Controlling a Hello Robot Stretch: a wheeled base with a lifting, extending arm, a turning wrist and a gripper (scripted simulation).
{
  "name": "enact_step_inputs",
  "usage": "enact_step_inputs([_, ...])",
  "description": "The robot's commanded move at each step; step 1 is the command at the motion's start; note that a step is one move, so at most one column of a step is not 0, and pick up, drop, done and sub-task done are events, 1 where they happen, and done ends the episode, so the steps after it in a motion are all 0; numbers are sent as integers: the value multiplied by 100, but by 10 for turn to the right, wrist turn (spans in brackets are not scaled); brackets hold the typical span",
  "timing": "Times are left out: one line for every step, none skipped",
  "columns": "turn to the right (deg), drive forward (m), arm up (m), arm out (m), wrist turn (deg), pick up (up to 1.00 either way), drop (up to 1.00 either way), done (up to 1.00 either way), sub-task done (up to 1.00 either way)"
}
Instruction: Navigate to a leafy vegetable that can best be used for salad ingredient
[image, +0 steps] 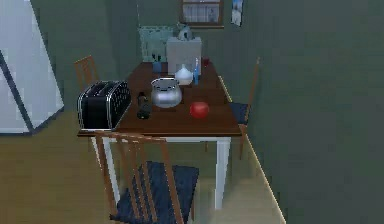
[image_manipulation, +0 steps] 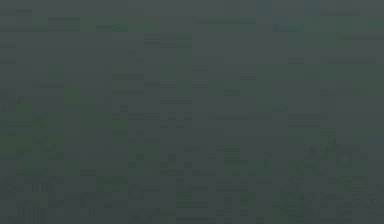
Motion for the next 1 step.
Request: enact_step_inputs([240, 0, 0, 0, 0, 0, 0, 0, 0])
